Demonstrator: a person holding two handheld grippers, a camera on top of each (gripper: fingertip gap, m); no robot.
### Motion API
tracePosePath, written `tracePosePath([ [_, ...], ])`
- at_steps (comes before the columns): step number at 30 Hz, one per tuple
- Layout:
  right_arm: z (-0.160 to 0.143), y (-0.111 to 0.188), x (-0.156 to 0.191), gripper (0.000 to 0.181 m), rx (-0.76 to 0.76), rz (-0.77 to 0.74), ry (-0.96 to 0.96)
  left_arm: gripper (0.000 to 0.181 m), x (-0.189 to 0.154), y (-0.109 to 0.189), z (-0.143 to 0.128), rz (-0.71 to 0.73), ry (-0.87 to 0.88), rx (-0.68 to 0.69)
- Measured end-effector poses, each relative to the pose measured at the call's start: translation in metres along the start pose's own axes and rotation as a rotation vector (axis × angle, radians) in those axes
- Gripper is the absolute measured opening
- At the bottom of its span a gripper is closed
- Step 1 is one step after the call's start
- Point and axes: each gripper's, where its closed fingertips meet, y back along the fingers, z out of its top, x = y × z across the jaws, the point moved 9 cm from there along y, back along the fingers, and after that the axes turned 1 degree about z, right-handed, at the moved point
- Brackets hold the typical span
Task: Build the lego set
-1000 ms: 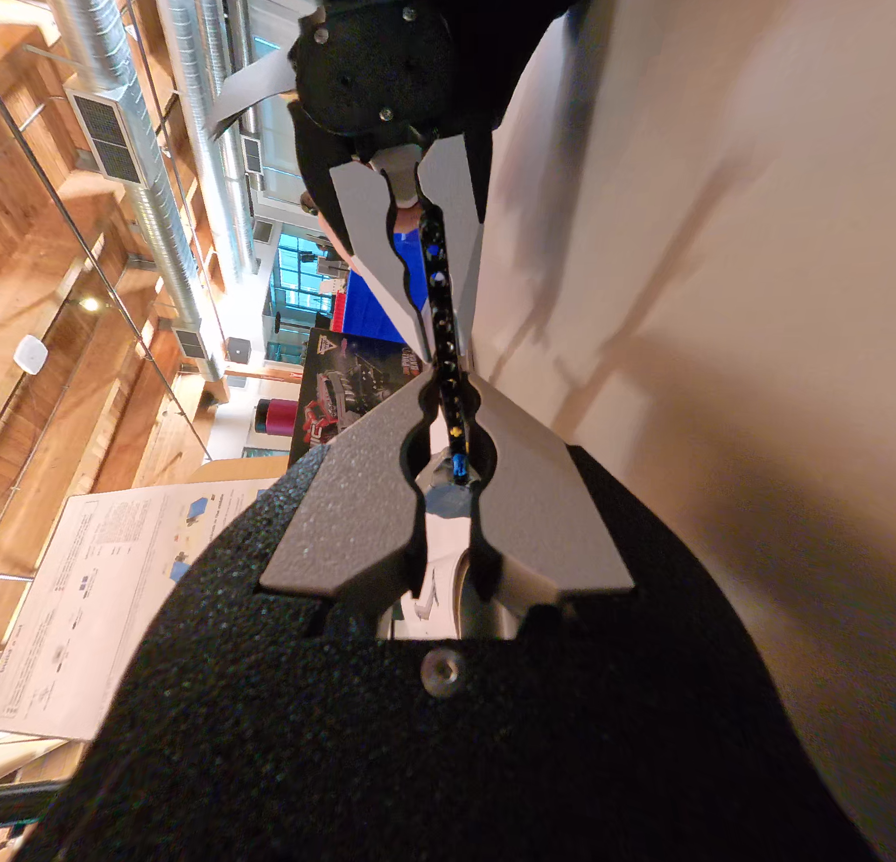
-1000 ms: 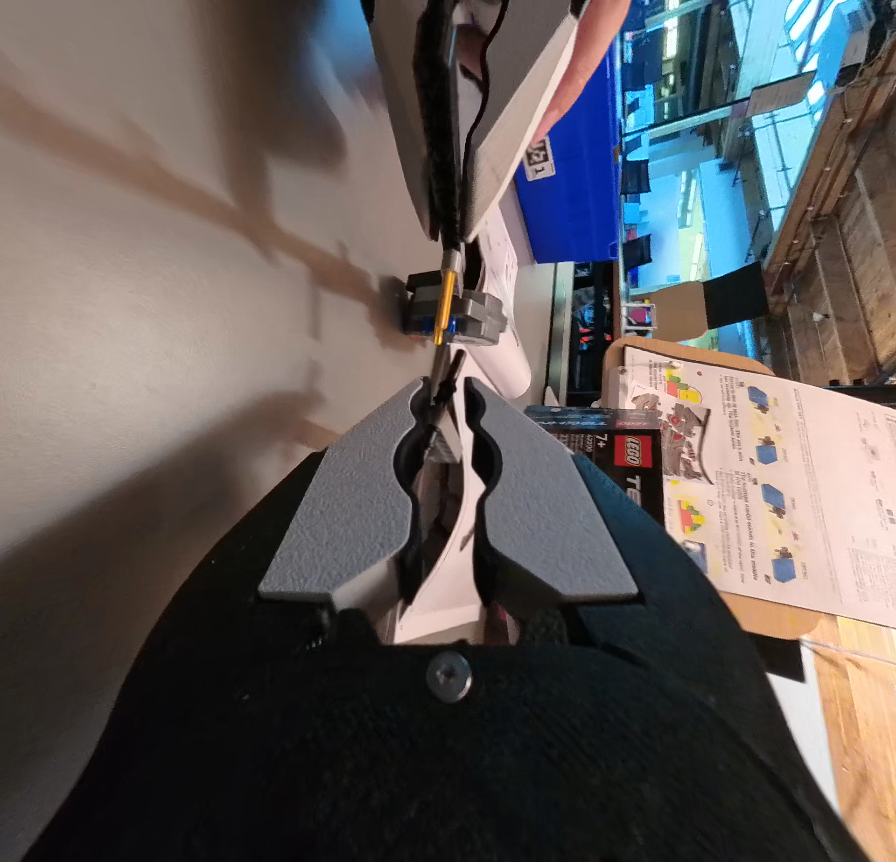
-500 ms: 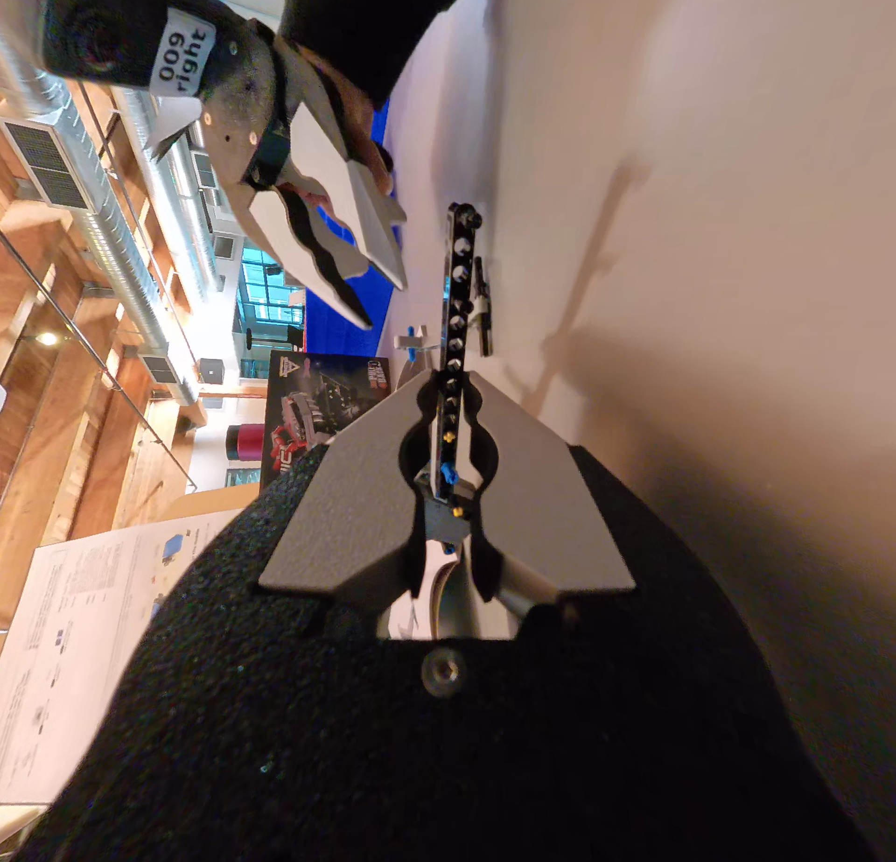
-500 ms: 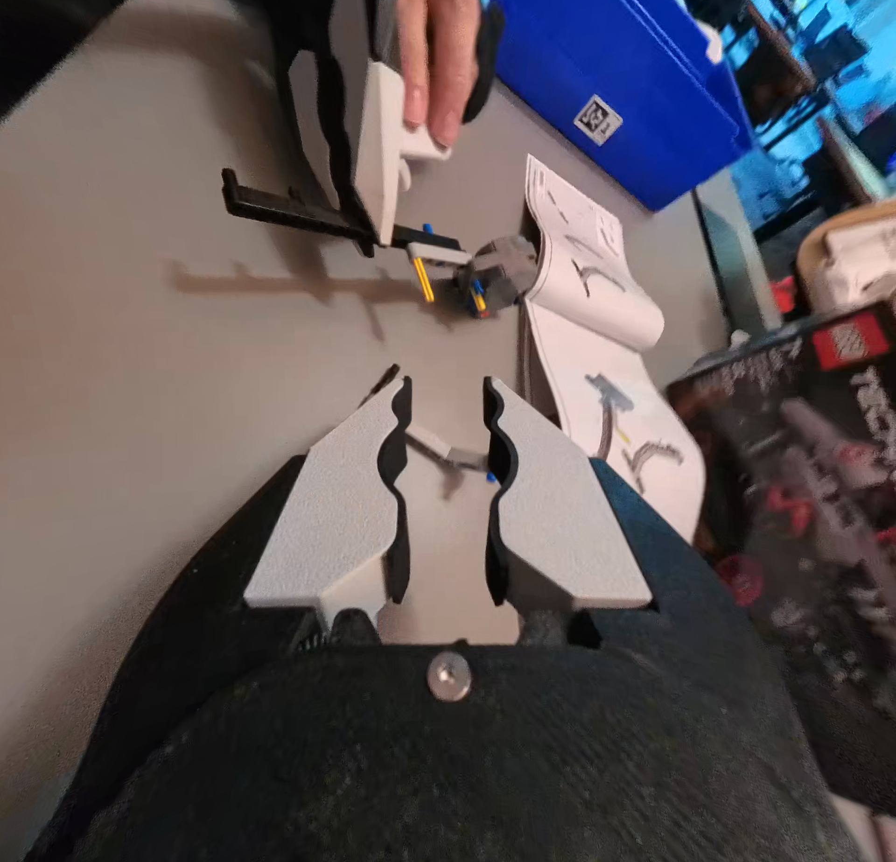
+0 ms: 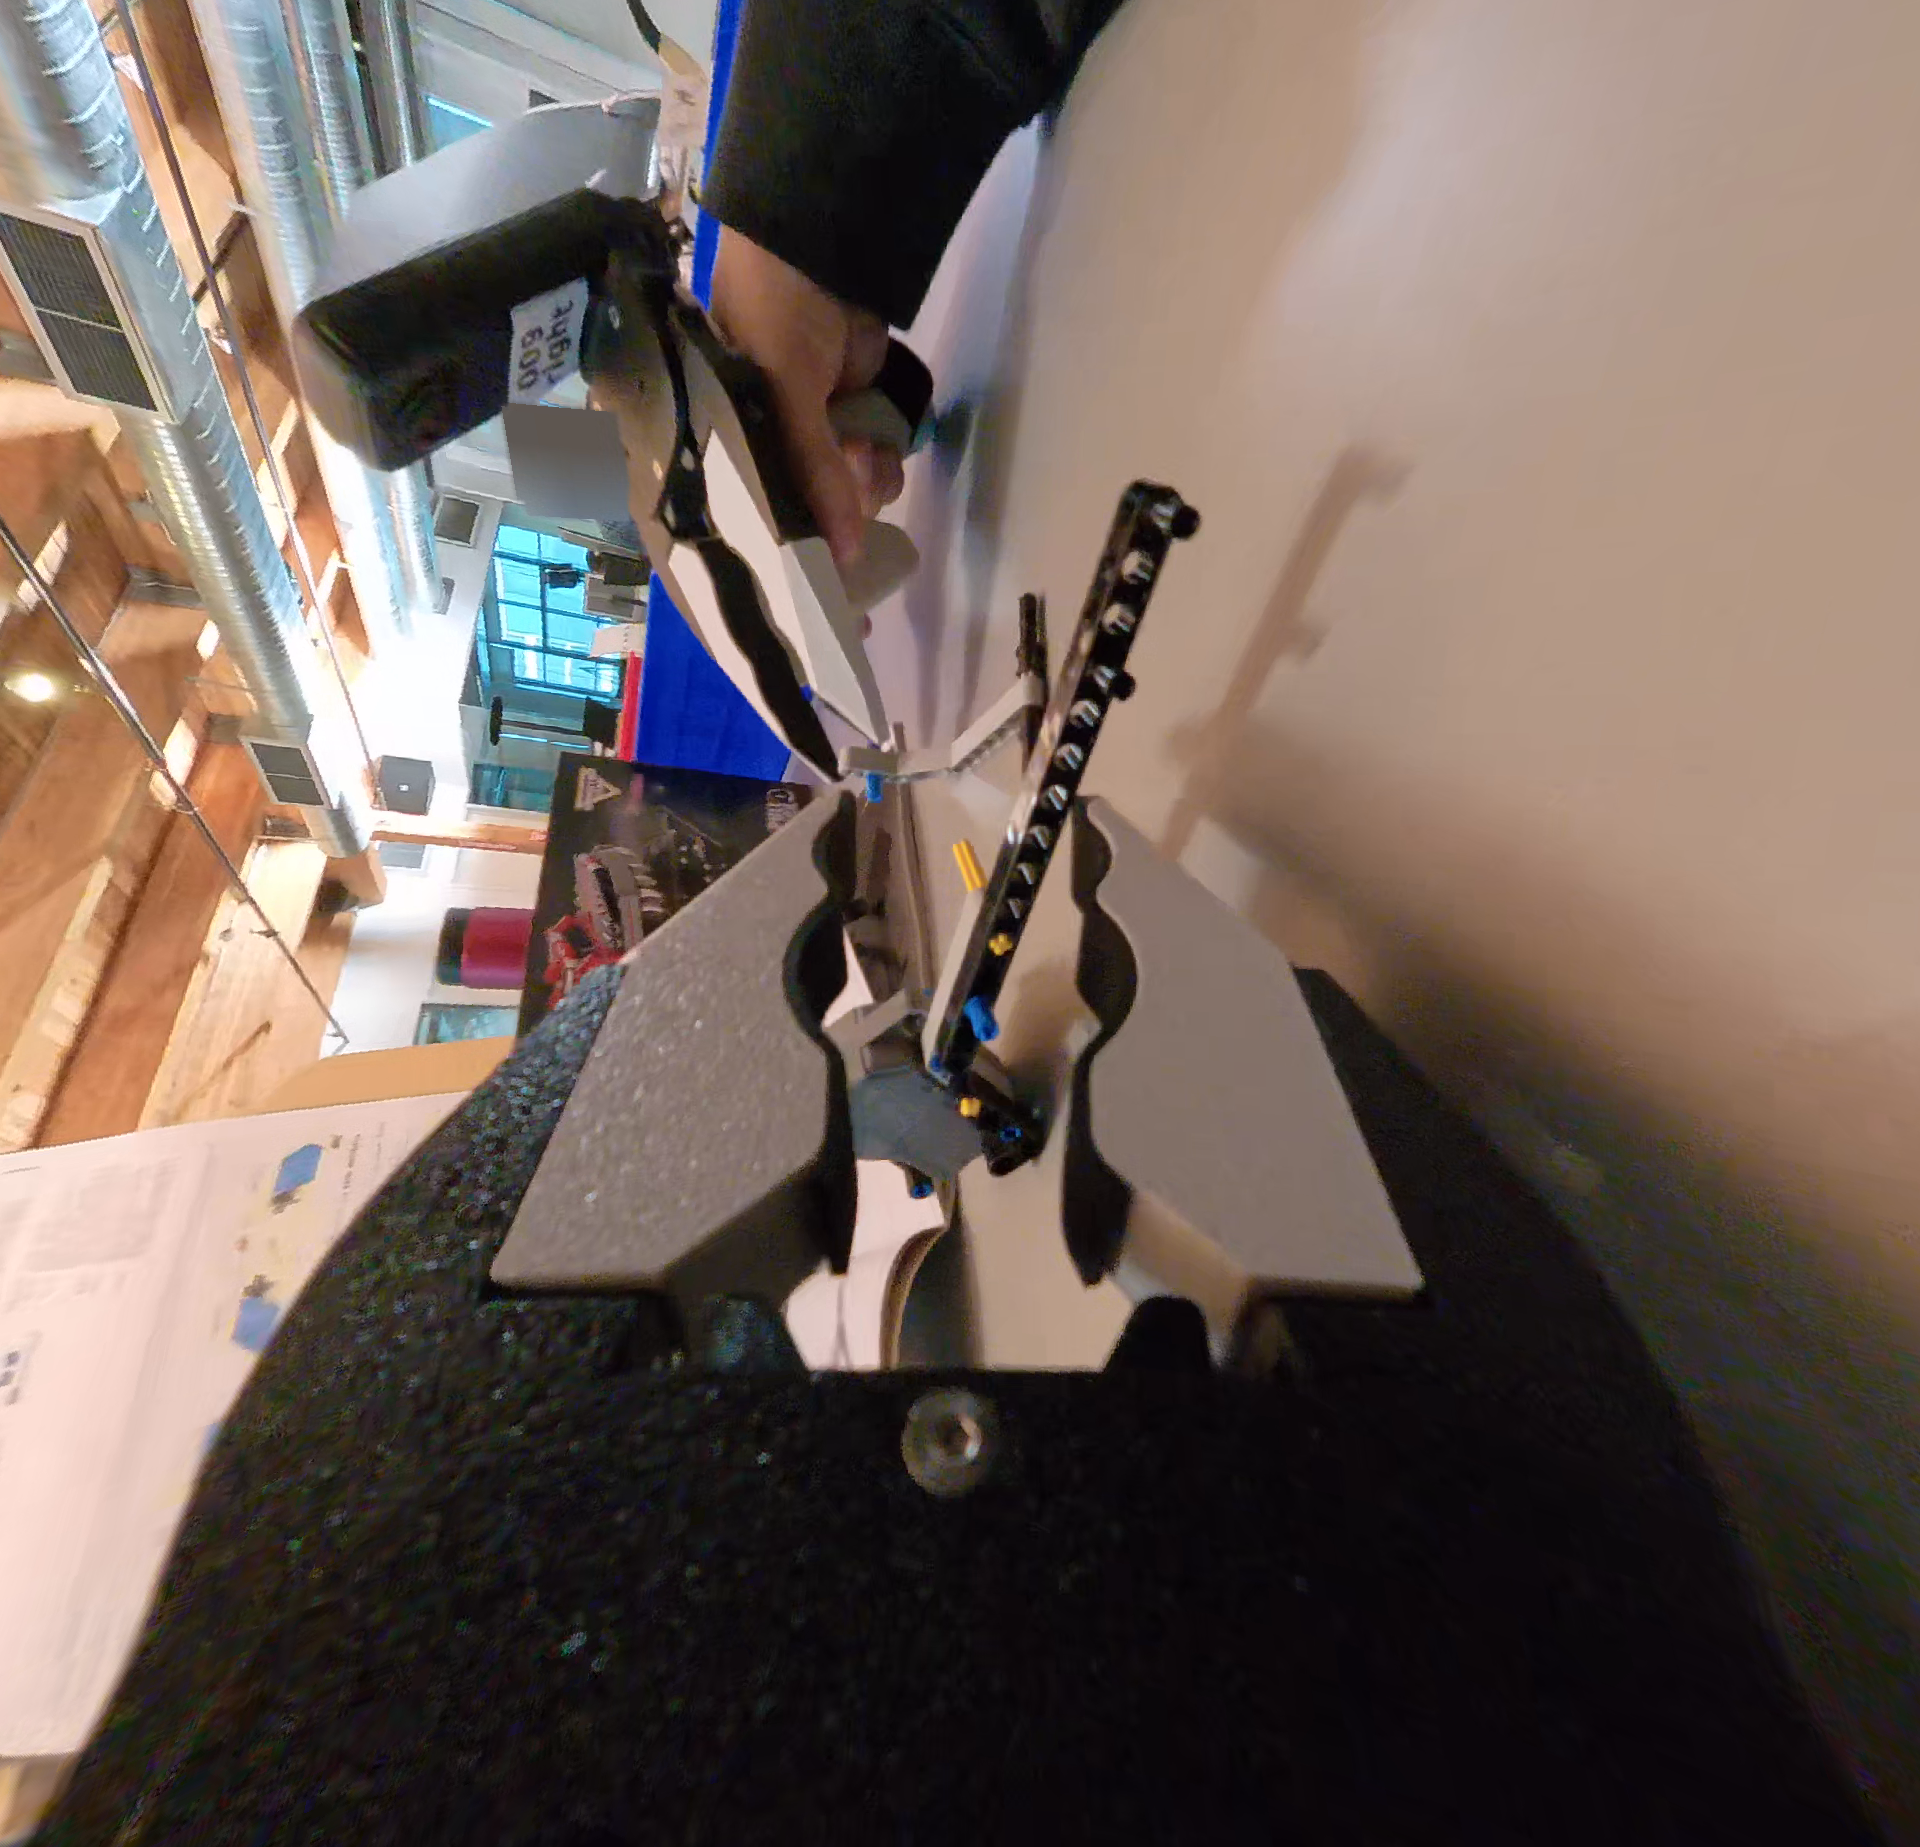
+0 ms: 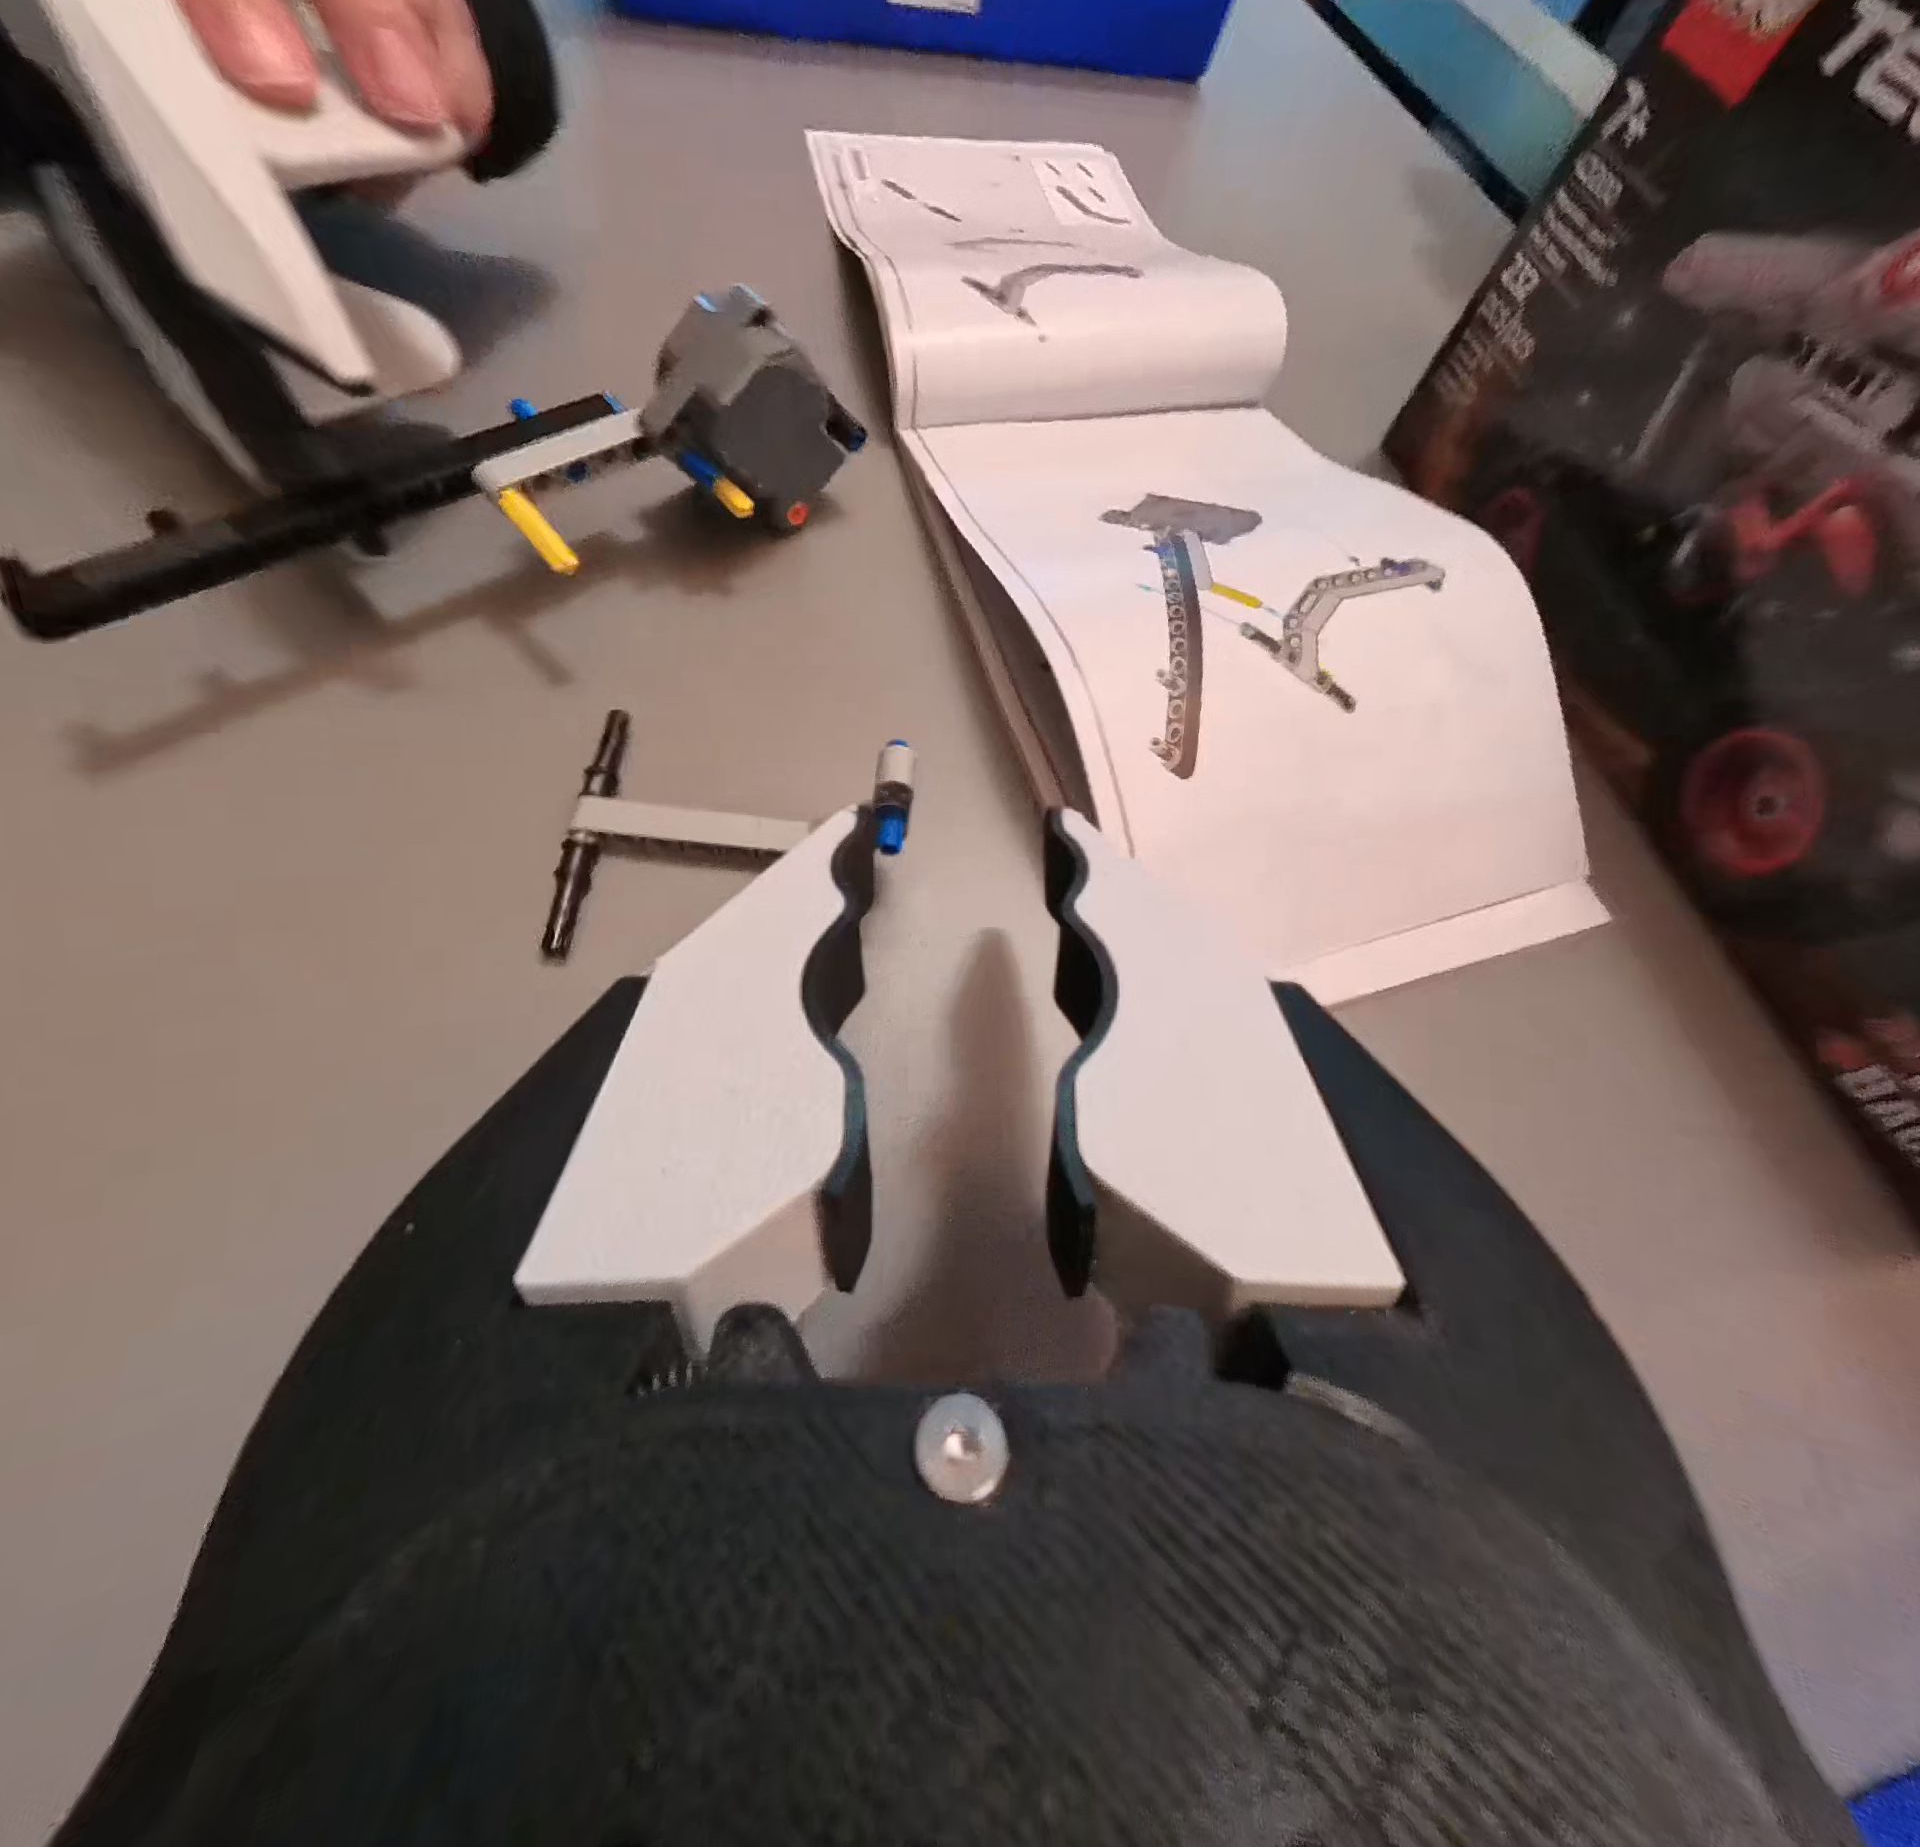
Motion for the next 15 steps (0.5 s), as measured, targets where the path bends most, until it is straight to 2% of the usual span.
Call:
tracePosePath([
  [3, 0.001, -0.004, 0.0, 0.032, 0.025, -0.016, -0.016, 0.045, -0.001, 0.002, 0.0, -0.011, 0.045, -0.011],
  [7, 0.002, -0.009, 0.001, 0.033, 0.06, -0.045, 0.06, 0.051, -0.004, 0.007, -0.001, -0.02, 0.058, -0.008],
  [13, -0.001, -0.012, 0.007, 0.039, 0.102, 0.046, 0.079, 0.054, -0.012, 0.013, -0.005, -0.027, 0.027, 0.043],
  [15, 0.0, -0.009, 0.007, 0.04, 0.075, 0.048, 0.088, 0.054, -0.012, 0.014, -0.006, -0.015, 0.028, 0.061],
])
